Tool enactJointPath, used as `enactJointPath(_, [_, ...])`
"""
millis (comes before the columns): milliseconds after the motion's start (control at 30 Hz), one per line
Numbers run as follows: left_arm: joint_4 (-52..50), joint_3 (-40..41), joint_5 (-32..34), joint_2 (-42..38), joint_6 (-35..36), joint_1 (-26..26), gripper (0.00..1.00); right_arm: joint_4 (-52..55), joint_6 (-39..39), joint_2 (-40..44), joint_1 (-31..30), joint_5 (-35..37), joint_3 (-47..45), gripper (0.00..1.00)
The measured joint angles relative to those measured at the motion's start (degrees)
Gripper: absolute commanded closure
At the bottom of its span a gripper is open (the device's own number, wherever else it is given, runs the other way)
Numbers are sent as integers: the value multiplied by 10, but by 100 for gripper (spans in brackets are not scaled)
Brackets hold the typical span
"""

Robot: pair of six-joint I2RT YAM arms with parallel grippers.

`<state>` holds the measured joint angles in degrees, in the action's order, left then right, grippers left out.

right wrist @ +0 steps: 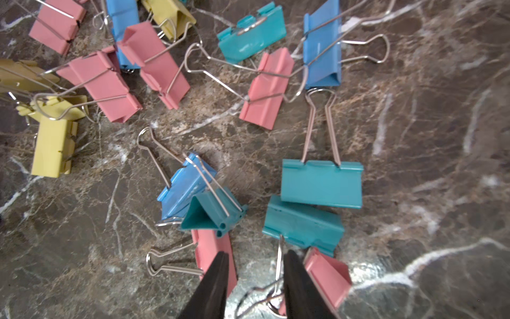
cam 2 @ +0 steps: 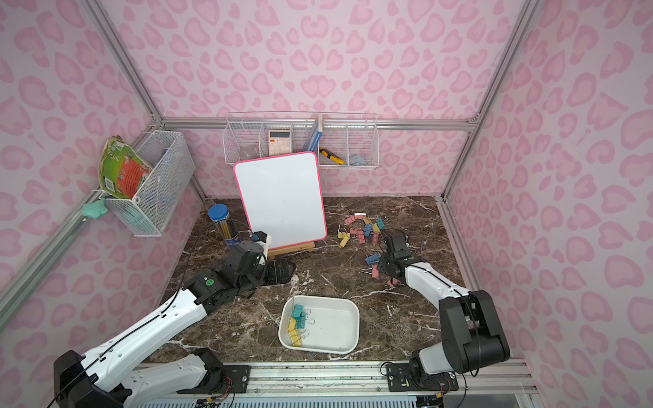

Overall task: Put the binder clips in the storage box
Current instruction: Pick up the binder clip at the center of the board.

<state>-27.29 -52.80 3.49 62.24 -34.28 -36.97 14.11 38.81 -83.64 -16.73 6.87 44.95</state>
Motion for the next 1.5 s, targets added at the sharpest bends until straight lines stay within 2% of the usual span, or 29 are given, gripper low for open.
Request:
enactJointPath(100, [0,0,0,-1,0,0,1,-2,0,-2,-8,3,0,77])
enactJointPath(333, [0,2,0,-2,0,0,1,5,2,16,-10,15,-3,83])
enactJointPath(600, [0,2,0,0,0,0,1,11,4,31,-21,21,-16,55])
enactJointPath(700, [0,2,0,0,0,0,1,12,3,24,-23,24,-18,53])
enactJointPath(1033, [0,2,1,-1,0,0,1,10,1,5,-28,24,-18,76])
enactJointPath(1500, [0,2,1,0,0,0,1,10,2,47,-28,44,-24,100])
